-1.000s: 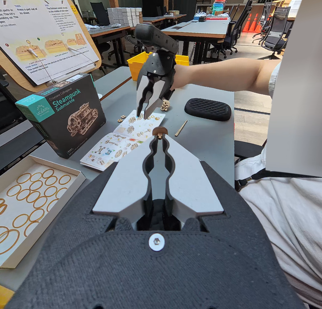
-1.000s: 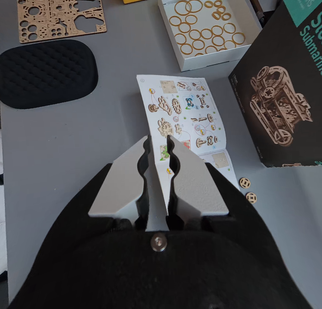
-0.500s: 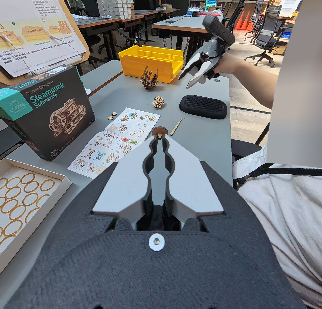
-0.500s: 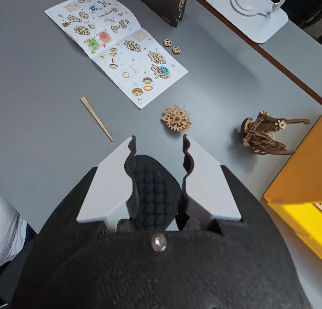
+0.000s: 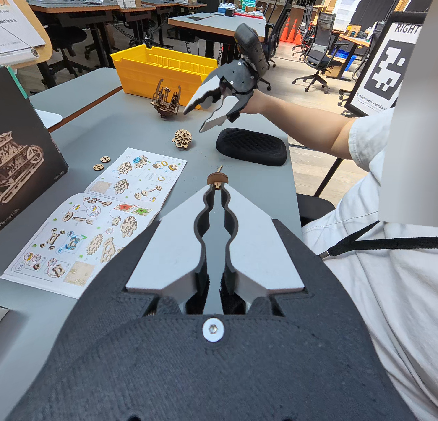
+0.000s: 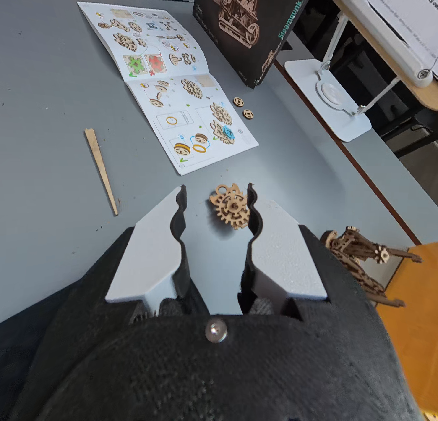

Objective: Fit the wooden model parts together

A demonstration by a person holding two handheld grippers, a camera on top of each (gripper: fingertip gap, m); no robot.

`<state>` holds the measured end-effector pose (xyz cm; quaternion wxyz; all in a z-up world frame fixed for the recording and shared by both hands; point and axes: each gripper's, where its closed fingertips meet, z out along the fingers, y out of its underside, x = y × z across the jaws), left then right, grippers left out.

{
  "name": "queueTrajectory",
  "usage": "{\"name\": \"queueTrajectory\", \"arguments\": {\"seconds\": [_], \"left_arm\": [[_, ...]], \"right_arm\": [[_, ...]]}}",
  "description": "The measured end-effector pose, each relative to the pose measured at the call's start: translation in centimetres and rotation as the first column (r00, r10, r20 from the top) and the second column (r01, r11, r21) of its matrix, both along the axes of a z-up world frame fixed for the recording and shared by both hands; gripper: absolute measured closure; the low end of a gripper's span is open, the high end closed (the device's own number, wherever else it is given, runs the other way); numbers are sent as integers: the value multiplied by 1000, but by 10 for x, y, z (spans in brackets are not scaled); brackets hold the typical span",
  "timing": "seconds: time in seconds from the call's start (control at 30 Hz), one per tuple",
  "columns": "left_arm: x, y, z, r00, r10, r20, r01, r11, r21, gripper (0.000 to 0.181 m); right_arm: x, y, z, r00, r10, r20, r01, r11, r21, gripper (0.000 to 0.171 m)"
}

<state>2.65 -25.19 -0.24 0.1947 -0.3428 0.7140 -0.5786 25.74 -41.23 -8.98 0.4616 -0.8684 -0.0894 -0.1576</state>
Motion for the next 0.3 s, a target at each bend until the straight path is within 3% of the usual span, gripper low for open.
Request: {"name": "queueTrajectory", "arguments": {"seconds": [0.03,0.17,0.3], "left_arm": [[3,-1,-2,1000,0,3,0,1000,8,178],[27,-1,-15,999,32,37,-35,996,85,178],[55,1,-34,992,58,108,-74,985,155,178]], "right_arm": [[1,18,3,999,36,-5,-36,999,1,121],[14,96,-4,989,147,-12,-147,985,-92,123],[47,146,-30,984,139,-109,-159,963,-215,128]]}}
